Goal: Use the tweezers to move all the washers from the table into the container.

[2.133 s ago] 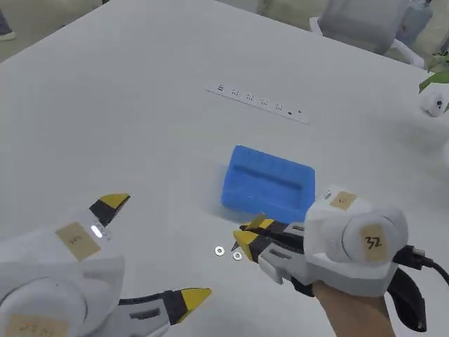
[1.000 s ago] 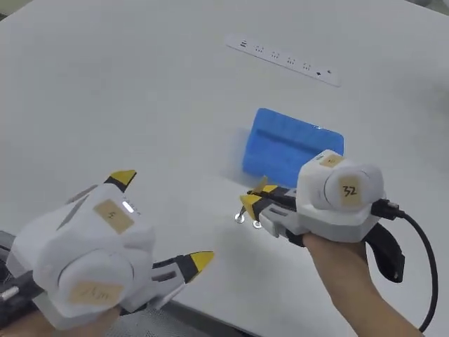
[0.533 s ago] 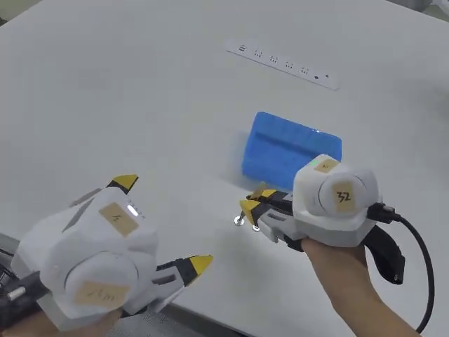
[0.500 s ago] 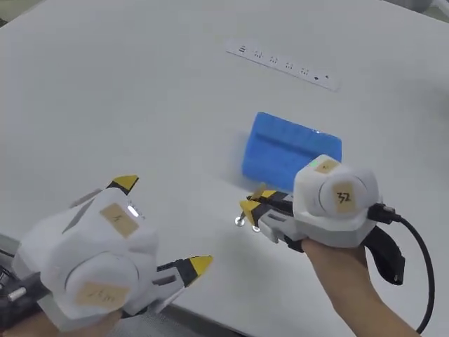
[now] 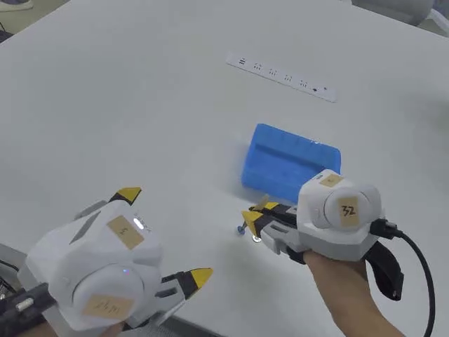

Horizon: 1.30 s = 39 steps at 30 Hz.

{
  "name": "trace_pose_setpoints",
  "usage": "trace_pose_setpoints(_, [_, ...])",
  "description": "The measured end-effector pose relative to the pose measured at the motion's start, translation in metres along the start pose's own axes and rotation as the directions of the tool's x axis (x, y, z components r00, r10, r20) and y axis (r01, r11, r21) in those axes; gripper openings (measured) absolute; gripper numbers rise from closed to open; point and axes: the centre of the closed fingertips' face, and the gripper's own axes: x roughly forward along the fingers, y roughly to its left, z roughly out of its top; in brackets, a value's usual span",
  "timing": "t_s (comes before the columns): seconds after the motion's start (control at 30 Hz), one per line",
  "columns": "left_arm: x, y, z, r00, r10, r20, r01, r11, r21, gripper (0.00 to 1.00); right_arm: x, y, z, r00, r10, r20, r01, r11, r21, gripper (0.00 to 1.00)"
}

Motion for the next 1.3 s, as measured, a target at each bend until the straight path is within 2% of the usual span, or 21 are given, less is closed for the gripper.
trace_pose_setpoints(0.27, [-0.001, 0.0, 0.002, 1.0, 0.002, 0.009, -0.002, 1.0, 0.002, 0.87, 0.0, 0.0, 0.0, 0.9997, 0.007, -0.022, -0.007, 1.0, 0.023, 0.02])
trace_pose_setpoints(0.43, [-0.001, -0.001, 0.003, 0.9999, -0.003, 0.015, 0.003, 1.0, 0.007, 0.88, -0.006, -0.005, 0.003, 1.0, -0.006, -0.003, 0.006, 0.998, 0.069, 0.02])
trace_pose_setpoints(0.6, [0.0, -0.007, 0.002, 0.9995, -0.03, 0.005, 0.03, 0.999, 0.025, 0.9, -0.014, -0.011, 0.012, 0.9994, -0.029, 0.017, 0.027, 0.997, 0.073, 0.02])
trace_pose_setpoints(0.7, [0.0, -0.007, 0.003, 0.9994, -0.032, 0.012, 0.031, 0.999, 0.025, 0.91, -0.019, -0.013, 0.018, 0.999, -0.035, 0.027, 0.033, 0.997, 0.065, 0.02])
trace_pose_setpoints(0.77, [0.001, -0.009, 0.001, 0.9992, -0.04, 0.002, 0.04, 0.999, 0.023, 0.91, -0.021, -0.013, 0.021, 0.9988, -0.036, 0.033, 0.034, 0.998, 0.056, 0.02])
trace_pose_setpoints(0.93, [0.002, -0.01, -0.001, 0.9992, -0.039, -0.009, 0.039, 0.998, 0.054, 0.93, -0.024, -0.016, 0.026, 0.998, -0.047, 0.042, 0.046, 0.998, 0.033, 0.02])
trace_pose_setpoints(1.3, [0.002, -0.01, -0.001, 0.9994, -0.034, -0.009, 0.035, 0.998, 0.056, 0.96, -0.036, -0.02, 0.053, 0.9945, -0.062, 0.084, 0.064, 0.998, -0.018, 0.02])
